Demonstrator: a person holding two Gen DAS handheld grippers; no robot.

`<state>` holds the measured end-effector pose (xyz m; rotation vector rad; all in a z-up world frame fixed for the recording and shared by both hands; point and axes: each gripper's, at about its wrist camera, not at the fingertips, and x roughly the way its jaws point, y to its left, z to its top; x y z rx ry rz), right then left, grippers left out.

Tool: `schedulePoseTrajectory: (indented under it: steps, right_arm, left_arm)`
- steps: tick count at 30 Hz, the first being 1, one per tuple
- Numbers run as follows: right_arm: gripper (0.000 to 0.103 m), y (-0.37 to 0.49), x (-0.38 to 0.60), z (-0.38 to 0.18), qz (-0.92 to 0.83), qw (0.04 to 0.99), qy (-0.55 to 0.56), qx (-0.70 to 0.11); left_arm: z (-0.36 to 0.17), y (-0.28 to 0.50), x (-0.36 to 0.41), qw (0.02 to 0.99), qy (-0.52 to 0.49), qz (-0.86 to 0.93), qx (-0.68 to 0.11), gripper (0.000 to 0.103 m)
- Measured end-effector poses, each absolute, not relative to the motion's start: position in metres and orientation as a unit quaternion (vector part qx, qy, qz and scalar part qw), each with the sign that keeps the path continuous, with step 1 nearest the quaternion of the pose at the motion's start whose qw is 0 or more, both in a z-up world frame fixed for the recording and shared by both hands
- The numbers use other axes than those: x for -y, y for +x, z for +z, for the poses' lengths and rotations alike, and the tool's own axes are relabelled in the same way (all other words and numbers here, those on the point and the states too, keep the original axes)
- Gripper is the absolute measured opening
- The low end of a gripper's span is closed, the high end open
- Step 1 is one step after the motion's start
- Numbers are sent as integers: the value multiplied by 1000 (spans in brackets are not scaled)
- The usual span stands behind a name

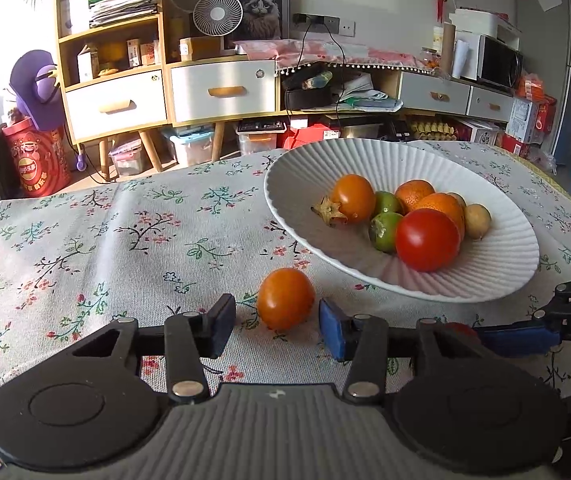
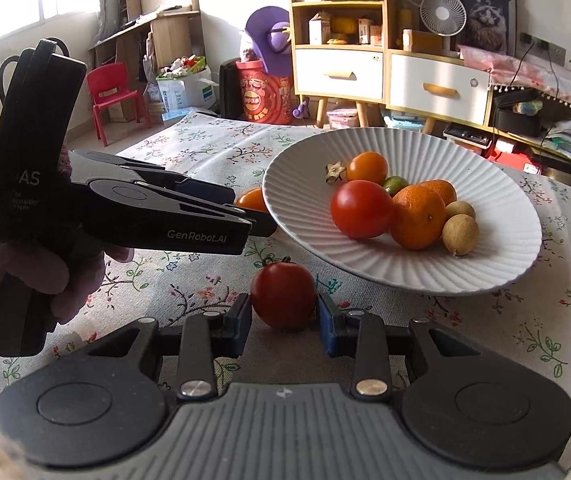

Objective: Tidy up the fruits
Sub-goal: 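Grasp a small orange tomato with the left tool while the right tool grasps a red tomato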

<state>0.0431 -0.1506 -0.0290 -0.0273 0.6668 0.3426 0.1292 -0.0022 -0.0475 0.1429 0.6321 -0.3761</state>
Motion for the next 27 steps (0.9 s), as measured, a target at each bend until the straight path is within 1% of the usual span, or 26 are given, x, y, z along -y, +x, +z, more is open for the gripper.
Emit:
schedulePoseTrajectory:
  steps: [1, 2, 15, 27]
  right_arm:
    - [32, 43, 151, -29, 167, 931, -12, -326]
    - [32, 44, 151, -29, 166, 931, -12, -326]
    - [32, 42, 151, -23, 168, 928, -2, -332]
    - [32, 31, 148, -3, 186, 933, 0, -308]
  left_arm:
    - [-47, 129, 2, 930, 69, -186, -308, 31]
    - [-48, 128, 3, 929, 70, -189, -309, 30]
    - [-37, 115, -10, 926, 63, -159, -337, 28]
    - [-23, 98, -18, 920, 45, -124, -369, 28]
